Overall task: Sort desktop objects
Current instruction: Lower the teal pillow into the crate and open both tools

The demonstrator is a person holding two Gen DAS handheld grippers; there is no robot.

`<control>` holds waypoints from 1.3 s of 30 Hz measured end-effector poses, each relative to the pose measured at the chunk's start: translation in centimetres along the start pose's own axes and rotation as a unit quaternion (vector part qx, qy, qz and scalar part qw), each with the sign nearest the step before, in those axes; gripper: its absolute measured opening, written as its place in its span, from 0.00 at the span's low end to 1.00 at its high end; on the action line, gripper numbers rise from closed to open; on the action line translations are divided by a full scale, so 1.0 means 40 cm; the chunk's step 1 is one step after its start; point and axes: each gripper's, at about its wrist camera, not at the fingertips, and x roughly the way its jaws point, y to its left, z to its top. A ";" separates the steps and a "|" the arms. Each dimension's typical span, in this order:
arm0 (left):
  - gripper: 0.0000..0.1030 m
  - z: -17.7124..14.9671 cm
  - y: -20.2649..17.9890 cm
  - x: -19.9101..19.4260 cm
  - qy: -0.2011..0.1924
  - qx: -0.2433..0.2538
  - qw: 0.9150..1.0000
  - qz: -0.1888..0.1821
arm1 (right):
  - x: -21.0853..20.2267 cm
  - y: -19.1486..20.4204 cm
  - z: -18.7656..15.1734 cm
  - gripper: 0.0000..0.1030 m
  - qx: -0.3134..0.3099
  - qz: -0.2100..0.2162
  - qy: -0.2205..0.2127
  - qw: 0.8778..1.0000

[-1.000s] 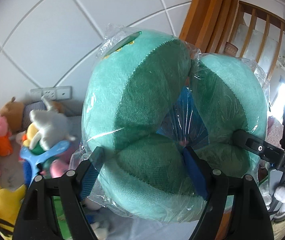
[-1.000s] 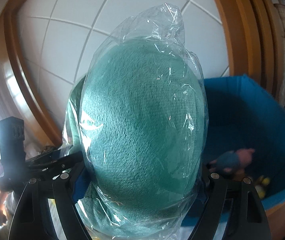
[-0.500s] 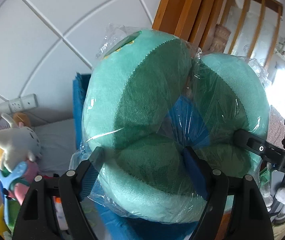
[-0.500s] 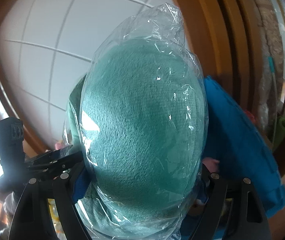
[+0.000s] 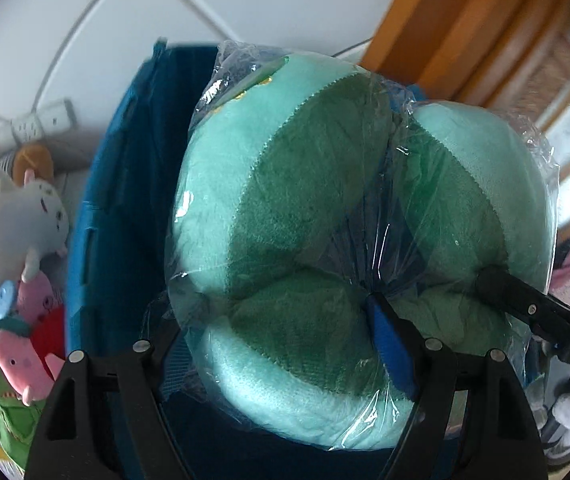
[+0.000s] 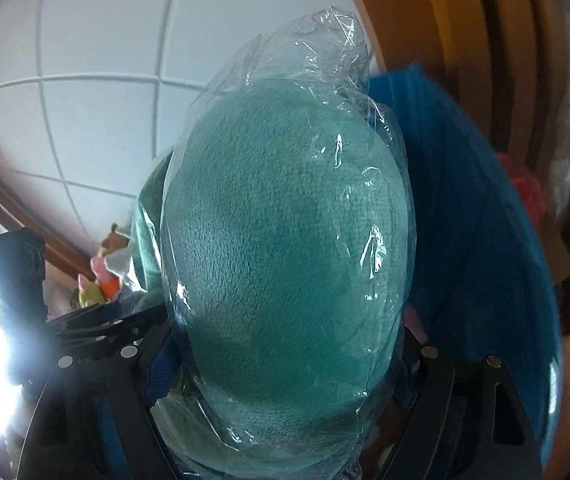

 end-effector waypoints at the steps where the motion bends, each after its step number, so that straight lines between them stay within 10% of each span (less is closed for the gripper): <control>1: 0.78 0.010 0.001 0.023 0.007 -0.003 1.000 0.008 | 0.026 -0.017 0.015 0.81 0.006 0.002 0.011 1.000; 19: 0.82 0.079 0.051 0.319 0.123 -0.043 0.991 0.044 | 0.315 -0.217 0.065 0.86 0.073 -0.009 0.123 0.990; 24: 0.92 0.081 0.027 0.297 0.105 -0.022 0.993 0.051 | 0.323 -0.201 0.034 1.00 0.056 -0.025 0.109 0.992; 39: 0.98 0.003 -0.044 0.046 0.041 0.041 0.997 0.057 | 0.094 -0.038 -0.012 1.00 -0.029 -0.109 0.062 0.992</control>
